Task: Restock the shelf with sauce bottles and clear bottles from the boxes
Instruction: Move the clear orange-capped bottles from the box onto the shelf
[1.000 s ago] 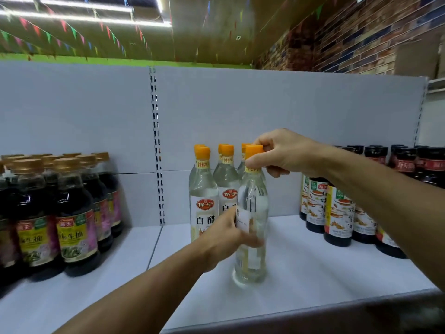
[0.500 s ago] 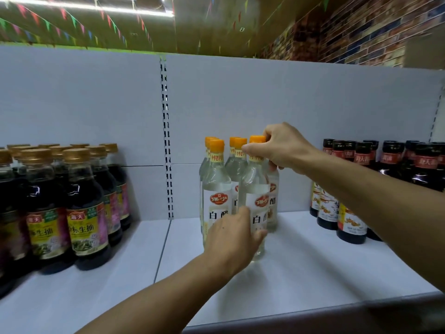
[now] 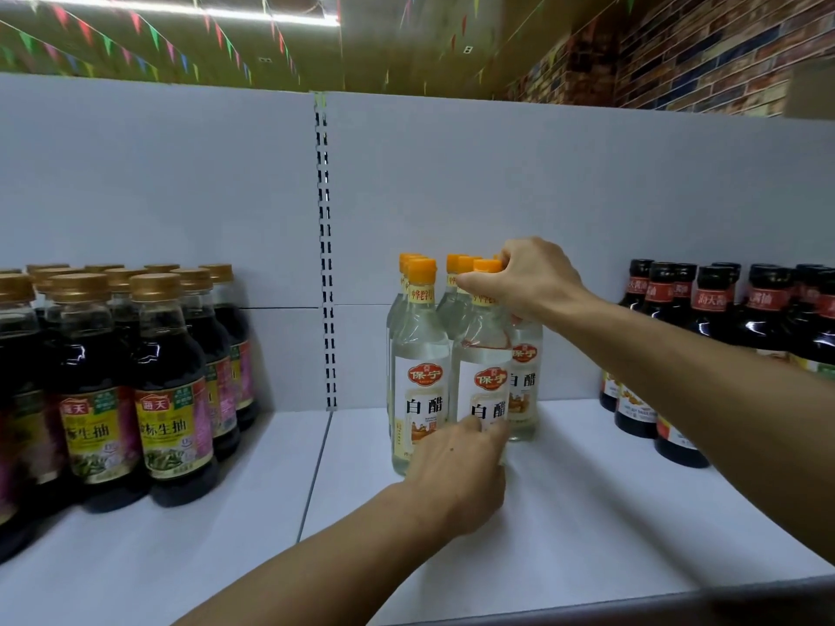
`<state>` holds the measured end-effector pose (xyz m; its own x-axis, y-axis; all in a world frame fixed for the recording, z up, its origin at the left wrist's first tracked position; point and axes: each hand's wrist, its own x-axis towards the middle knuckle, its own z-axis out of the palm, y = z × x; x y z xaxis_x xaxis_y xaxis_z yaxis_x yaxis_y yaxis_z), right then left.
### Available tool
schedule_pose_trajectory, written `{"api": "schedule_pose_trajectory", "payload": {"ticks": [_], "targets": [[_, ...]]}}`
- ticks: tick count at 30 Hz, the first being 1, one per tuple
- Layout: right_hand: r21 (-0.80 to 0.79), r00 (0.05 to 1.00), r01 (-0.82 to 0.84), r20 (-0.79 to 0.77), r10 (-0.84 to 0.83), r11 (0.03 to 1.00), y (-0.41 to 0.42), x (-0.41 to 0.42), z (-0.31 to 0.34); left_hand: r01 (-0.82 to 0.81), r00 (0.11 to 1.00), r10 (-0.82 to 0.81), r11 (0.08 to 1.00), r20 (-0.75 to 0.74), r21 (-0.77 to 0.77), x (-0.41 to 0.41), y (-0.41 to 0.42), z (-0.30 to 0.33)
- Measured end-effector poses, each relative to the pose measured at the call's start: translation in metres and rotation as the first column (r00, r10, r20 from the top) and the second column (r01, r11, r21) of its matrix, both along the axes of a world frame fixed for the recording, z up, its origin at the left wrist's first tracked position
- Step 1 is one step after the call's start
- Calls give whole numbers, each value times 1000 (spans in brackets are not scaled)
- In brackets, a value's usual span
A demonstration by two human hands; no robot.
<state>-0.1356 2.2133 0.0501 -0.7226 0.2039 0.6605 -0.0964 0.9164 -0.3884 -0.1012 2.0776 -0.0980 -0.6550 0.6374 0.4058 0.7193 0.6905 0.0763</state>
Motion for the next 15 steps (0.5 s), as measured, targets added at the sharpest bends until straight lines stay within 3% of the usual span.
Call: {"api": "schedule_pose_trajectory", "payload": {"ticks": [15], "targets": [[119, 996, 75, 28, -79, 990, 1, -19, -6, -45, 999, 46, 997, 11, -69, -13, 1, -3]]}}
